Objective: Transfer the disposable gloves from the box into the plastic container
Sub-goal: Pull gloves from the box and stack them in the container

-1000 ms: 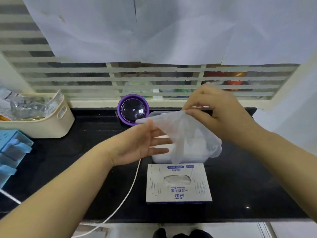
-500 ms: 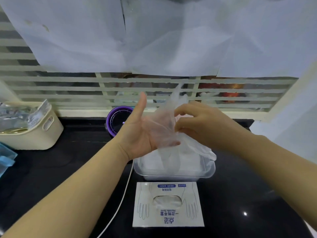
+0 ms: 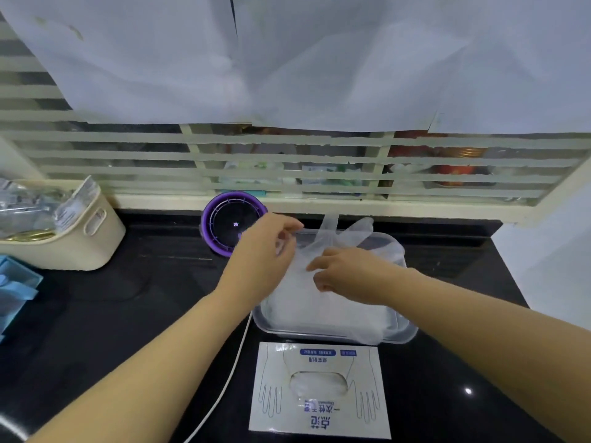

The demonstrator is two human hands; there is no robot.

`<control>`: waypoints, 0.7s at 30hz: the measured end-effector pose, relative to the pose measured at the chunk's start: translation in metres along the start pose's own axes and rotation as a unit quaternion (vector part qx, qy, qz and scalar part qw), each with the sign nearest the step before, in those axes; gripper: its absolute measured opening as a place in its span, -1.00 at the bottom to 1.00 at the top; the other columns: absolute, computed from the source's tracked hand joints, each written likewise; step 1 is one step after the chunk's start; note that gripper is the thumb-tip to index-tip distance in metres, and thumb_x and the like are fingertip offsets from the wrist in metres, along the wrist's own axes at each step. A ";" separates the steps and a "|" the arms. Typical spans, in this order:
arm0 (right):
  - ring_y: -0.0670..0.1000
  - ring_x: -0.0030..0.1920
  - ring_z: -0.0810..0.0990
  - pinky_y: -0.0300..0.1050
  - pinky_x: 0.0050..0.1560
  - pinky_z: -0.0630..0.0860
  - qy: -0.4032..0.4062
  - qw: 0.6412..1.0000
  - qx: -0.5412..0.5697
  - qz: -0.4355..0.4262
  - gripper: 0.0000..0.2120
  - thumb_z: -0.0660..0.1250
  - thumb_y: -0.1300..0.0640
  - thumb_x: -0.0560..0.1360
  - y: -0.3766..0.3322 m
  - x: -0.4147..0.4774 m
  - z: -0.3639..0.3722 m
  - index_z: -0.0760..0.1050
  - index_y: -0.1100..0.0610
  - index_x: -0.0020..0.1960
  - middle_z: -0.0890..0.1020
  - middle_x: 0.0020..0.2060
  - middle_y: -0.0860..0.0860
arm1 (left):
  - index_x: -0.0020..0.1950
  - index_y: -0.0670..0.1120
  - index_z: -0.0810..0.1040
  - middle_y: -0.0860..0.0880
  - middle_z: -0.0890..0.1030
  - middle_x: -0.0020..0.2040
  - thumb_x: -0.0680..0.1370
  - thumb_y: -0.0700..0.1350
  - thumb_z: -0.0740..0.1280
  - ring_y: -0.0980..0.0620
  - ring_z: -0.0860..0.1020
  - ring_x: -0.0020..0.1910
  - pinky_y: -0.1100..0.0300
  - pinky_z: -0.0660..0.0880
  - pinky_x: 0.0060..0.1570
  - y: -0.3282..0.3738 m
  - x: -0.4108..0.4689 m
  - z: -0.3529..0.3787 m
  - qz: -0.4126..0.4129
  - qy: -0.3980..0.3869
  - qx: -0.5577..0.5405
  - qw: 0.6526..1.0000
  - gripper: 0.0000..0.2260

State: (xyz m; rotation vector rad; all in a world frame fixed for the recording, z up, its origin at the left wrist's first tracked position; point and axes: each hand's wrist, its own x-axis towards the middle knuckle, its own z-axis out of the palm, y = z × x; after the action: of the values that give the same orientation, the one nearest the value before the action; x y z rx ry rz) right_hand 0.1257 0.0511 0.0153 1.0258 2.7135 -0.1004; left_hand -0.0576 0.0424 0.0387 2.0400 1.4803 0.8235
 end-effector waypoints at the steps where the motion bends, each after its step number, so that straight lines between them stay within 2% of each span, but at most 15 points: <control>1: 0.04 0.29 0.37 -0.12 0.09 0.38 -0.003 1.000 0.009 0.007 -0.82 0.22 0.19 0.58 -0.001 0.005 0.009 0.51 0.07 0.14 0.38 0.39 -0.02 | 0.23 -0.01 0.54 0.14 0.51 0.06 0.60 -0.16 0.26 0.23 0.49 -0.01 0.37 0.46 0.06 -0.001 0.000 0.005 0.031 -0.064 0.070 0.995 -0.77; 4: 0.05 0.16 0.39 -0.13 0.05 0.33 0.005 0.999 0.022 0.028 -0.81 0.17 0.16 0.60 -0.005 0.017 0.031 0.51 0.07 0.14 0.47 0.26 0.00 | 0.26 -0.06 0.51 -0.01 0.45 0.25 0.63 -0.13 0.21 -0.01 0.51 0.12 0.07 0.47 0.16 -0.006 0.005 0.029 0.027 -0.256 0.227 0.939 -0.77; 6: 0.04 0.15 0.37 -0.12 0.08 0.31 0.004 0.999 0.034 0.037 -0.75 0.15 0.14 0.61 -0.006 0.021 0.044 0.52 0.06 0.21 0.52 0.21 -0.01 | 0.28 -0.09 0.48 -0.05 0.40 0.28 0.62 -0.16 0.22 -0.08 0.52 0.11 0.02 0.49 0.14 -0.009 0.010 0.047 0.011 -0.314 0.281 0.907 -0.77; 10: 0.06 0.19 0.36 -0.10 0.11 0.31 -0.012 0.994 0.094 0.063 -0.65 0.19 0.09 0.60 -0.006 0.018 0.059 0.41 -0.02 0.38 0.43 0.32 -0.01 | 0.31 -0.12 0.46 -0.09 0.39 0.24 0.61 -0.08 0.27 -0.12 0.53 0.10 0.05 0.49 0.06 -0.017 0.016 0.068 -0.016 -0.360 0.321 0.876 -0.71; 13: 0.04 0.29 0.35 -0.09 0.22 0.34 0.004 0.987 0.134 0.084 -0.61 0.23 0.06 0.59 -0.004 0.010 0.055 0.37 -0.06 0.41 0.37 0.39 -0.03 | 0.38 -0.15 0.40 -0.11 0.36 0.27 0.60 -0.03 0.30 -0.15 0.52 0.12 0.05 0.47 0.05 -0.020 0.018 0.075 -0.020 -0.397 0.357 0.845 -0.61; 16: 0.03 0.39 0.27 -0.06 0.31 0.33 0.006 0.981 0.135 0.140 -0.54 0.25 -0.02 0.57 0.001 0.001 0.049 0.29 -0.06 0.45 0.27 0.45 -0.02 | 0.35 -0.16 0.41 -0.13 0.32 0.30 0.59 0.02 0.31 -0.16 0.52 0.10 0.07 0.47 -0.02 -0.027 0.018 0.080 -0.033 -0.418 0.380 0.824 -0.60; 18: 0.09 0.42 0.24 -0.02 0.31 0.33 -0.039 0.970 0.139 0.198 -0.39 0.30 -0.07 0.53 0.004 -0.003 0.053 0.16 0.00 0.50 0.19 0.48 0.04 | 0.33 -0.17 0.41 -0.14 0.29 0.33 0.57 0.04 0.34 -0.17 0.52 0.08 0.07 0.50 -0.02 -0.030 0.017 0.083 -0.041 -0.431 0.388 0.814 -0.58; 21: 0.16 0.38 0.30 0.01 0.31 0.35 -0.128 0.934 0.203 0.266 -0.21 0.39 -0.08 0.47 0.006 -0.005 0.064 0.04 0.10 0.52 0.15 0.46 0.13 | 0.35 -0.18 0.38 -0.16 0.24 0.38 0.52 0.05 0.40 -0.17 0.52 0.10 0.08 0.49 -0.04 -0.034 0.015 0.086 -0.051 -0.434 0.389 0.811 -0.50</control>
State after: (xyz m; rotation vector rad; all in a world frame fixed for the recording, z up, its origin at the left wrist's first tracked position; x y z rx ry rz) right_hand 0.1459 0.0435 -0.0456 1.6901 2.1373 -0.6654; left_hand -0.0156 0.0639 -0.0421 2.2969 1.4009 -0.8683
